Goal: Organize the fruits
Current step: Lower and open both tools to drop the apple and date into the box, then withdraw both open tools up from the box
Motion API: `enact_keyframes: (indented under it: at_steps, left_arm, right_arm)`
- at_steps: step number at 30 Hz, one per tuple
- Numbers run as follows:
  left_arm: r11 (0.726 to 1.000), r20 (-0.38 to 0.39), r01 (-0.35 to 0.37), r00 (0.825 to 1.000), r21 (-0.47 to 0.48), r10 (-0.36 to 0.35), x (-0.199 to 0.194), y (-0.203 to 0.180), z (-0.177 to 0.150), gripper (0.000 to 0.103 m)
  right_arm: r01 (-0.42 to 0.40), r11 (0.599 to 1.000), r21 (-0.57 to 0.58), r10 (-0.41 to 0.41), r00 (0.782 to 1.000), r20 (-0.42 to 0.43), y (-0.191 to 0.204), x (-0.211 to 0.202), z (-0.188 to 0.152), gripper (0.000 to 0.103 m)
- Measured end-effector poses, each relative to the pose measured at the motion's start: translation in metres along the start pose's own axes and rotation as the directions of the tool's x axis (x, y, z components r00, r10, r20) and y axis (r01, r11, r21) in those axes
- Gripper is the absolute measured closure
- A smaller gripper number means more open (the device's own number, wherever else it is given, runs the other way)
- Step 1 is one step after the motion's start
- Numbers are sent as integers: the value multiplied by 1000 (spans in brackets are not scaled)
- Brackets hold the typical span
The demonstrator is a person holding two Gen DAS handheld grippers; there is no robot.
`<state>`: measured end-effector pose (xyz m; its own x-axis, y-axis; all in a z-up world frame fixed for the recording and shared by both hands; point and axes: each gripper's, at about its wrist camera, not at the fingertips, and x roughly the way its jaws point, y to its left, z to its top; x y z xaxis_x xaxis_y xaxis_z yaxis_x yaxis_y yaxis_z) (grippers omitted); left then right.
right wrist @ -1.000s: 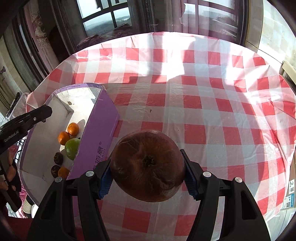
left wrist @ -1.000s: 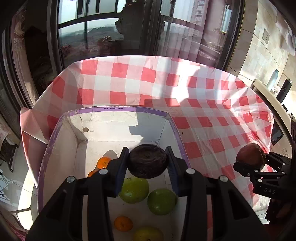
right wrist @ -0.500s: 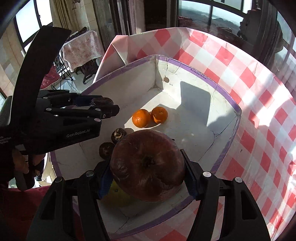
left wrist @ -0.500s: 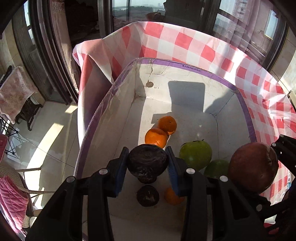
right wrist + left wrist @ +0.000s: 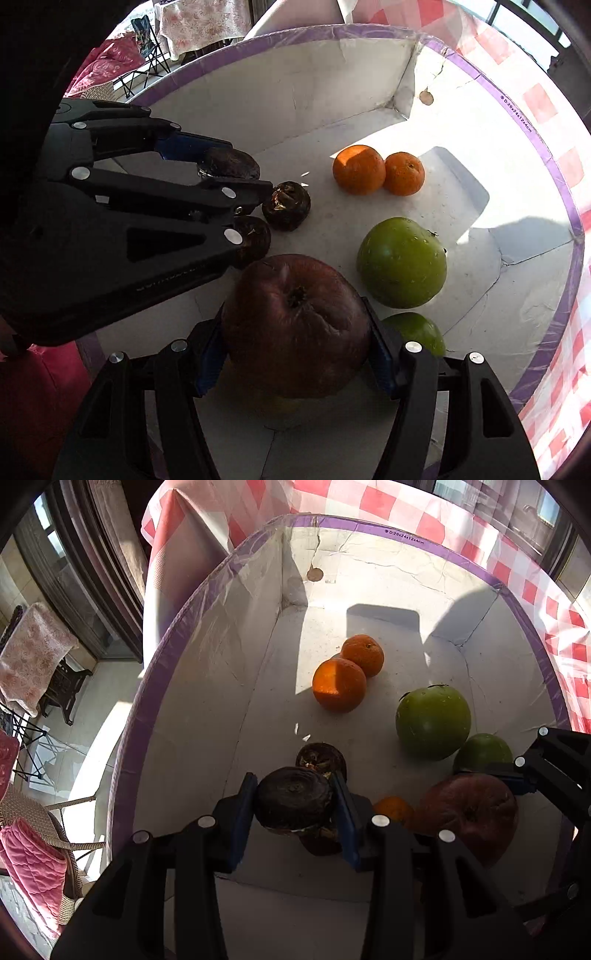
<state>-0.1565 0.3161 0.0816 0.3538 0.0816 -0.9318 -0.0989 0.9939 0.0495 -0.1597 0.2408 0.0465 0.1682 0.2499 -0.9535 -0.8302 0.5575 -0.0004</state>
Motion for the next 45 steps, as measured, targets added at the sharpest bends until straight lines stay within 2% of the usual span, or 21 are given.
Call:
enact_keyframes:
  at_steps: [14,16,22,23,25,30,34,38,41,45]
  left_arm:
    - [1000,-94,6,996,12,-5,12,5,7,61]
    - [1000,-98,4,995,5,-4,11,6,8,54]
    - [1000,-106,12,994,3,-11,8,6,6,51]
    - [1000,-105,19,994,0,-19,7,6,5,49]
    - [999,-101,37,994,0,-37,6,6,5,45]
    - [992,-56,126,990,-22,-127,-4,10,2,37]
    - [975,-48,220,974,-31,-221,-11,12,2,22]
    - [960,-56,280,958,-16,-281,-20,7,3,9]
    - [963,-39,271,962,9,-270,-26,-1,8,3]
    - [979,-31,202,979,13,-202,-26,-7,20,2]
  right_arm:
    - [-13,999,51,15,999,-36,-7,8,11,39]
    - [-20,997,76,22,999,-30,-18,8,14,37]
    - [-25,983,182,27,1000,-7,-49,8,12,33]
    - [-32,981,190,33,999,2,-51,7,12,28]
    - [-21,982,188,18,1000,17,-53,4,13,25]
    - [25,981,191,-39,997,69,-54,-9,9,22]
    - [70,979,190,-95,988,125,-55,-27,0,19]
    - [83,973,214,-125,973,192,-53,-49,-19,16]
    - [60,962,265,-127,962,242,-55,-61,-33,16]
    - [20,953,302,-103,959,263,-58,-62,-47,16]
